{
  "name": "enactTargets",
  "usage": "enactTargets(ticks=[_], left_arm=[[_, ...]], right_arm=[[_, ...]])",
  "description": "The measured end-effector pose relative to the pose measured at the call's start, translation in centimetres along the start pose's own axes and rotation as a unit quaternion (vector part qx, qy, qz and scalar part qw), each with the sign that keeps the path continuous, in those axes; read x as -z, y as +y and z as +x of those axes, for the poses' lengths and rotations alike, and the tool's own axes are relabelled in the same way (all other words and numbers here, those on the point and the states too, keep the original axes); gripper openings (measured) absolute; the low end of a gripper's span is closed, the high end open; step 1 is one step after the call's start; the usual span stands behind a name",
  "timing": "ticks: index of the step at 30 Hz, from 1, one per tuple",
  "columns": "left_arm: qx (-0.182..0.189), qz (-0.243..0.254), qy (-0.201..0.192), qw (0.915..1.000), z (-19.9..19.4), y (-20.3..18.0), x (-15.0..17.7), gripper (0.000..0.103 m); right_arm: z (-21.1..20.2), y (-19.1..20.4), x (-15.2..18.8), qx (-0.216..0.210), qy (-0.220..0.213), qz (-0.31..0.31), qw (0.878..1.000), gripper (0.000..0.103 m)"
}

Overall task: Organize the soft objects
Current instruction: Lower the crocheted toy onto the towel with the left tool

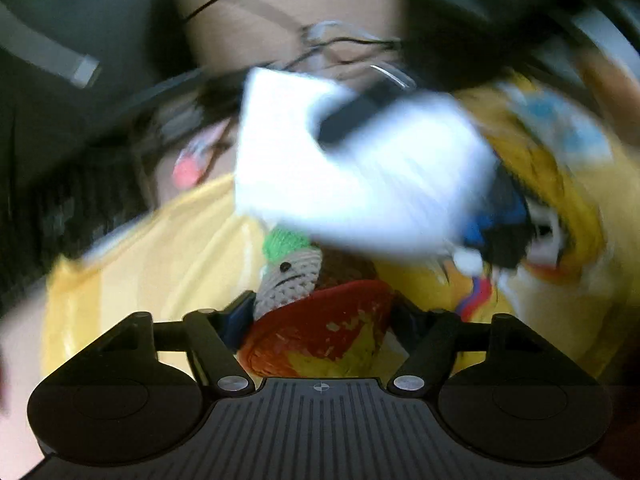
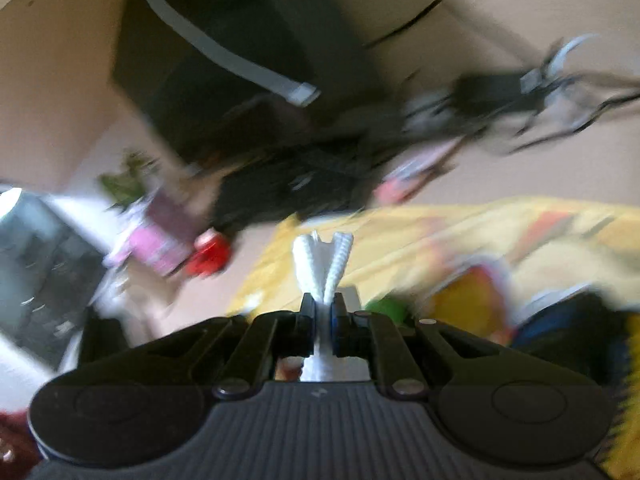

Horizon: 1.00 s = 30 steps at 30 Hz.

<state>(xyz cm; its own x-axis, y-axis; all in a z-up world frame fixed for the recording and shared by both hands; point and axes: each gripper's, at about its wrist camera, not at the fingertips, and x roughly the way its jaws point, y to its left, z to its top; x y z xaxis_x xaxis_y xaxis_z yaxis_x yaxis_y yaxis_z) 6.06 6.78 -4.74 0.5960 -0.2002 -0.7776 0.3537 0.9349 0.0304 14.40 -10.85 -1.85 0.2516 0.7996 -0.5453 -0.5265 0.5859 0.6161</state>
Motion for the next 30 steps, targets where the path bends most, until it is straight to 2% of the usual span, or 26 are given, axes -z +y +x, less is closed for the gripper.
enactTargets(ticks=[3,7,9,11,14,16,17,18,19,21,27,29,30], left_arm=[[0.02,-0.082,0.005,0.9964,-0.3,2.7,0.0,0.077],[0.01,-0.128,0.002,0.9917,-1.3,4.9,0.7,0.087],[0.01,-0.17,0.005,0.9855,-1.4,6.4,1.2,0.089],[0.022,-0.231,0.01,0.9727,-1.3,8.2,1.8,0.093],[0.048,-0.335,0.011,0.9411,-1.3,11.0,2.9,0.094],[0.051,-0.379,0.005,0.9238,-1.3,12.3,3.5,0.095],[0.048,-0.391,0.002,0.9192,-1.4,12.8,3.6,0.095],[0.042,-0.392,-0.001,0.9188,-1.5,13.1,3.5,0.095],[0.035,-0.389,-0.004,0.9205,-1.6,13.3,3.3,0.095],[0.022,-0.379,-0.007,0.9253,-1.7,13.4,2.8,0.095],[0.006,-0.362,-0.006,0.9322,-1.4,13.3,1.9,0.097],[0.006,-0.358,-0.005,0.9337,-1.4,13.3,1.8,0.097],[0.005,-0.357,-0.004,0.9339,-1.5,13.4,1.9,0.097]], right_arm=[[1.6,0.6,0.8,0.037,0.02,-0.033,0.999,0.008],[2.4,-1.1,0.9,0.091,0.029,-0.026,0.995,0.008],[2.4,-1.8,1.1,0.114,0.031,-0.028,0.993,0.008],[2.5,-1.9,1.5,0.141,0.035,-0.048,0.988,0.009],[3.2,-1.3,2.2,0.18,0.04,-0.094,0.978,0.014],[3.5,-0.6,2.6,0.193,0.039,-0.124,0.973,0.028],[3.6,-0.1,2.8,0.193,0.039,-0.139,0.971,0.035],[3.7,0.4,2.9,0.185,0.039,-0.15,0.97,0.052],[3.8,0.9,3.0,0.178,0.04,-0.161,0.97,0.061],[4.6,1.9,3.4,0.174,0.052,-0.189,0.965,0.062],[8.0,2.8,5.1,0.243,0.075,-0.267,0.929,0.066],[7.7,2.7,5.2,0.237,0.072,-0.27,0.93,0.057],[7.4,2.4,5.0,0.228,0.072,-0.258,0.936,0.032]])
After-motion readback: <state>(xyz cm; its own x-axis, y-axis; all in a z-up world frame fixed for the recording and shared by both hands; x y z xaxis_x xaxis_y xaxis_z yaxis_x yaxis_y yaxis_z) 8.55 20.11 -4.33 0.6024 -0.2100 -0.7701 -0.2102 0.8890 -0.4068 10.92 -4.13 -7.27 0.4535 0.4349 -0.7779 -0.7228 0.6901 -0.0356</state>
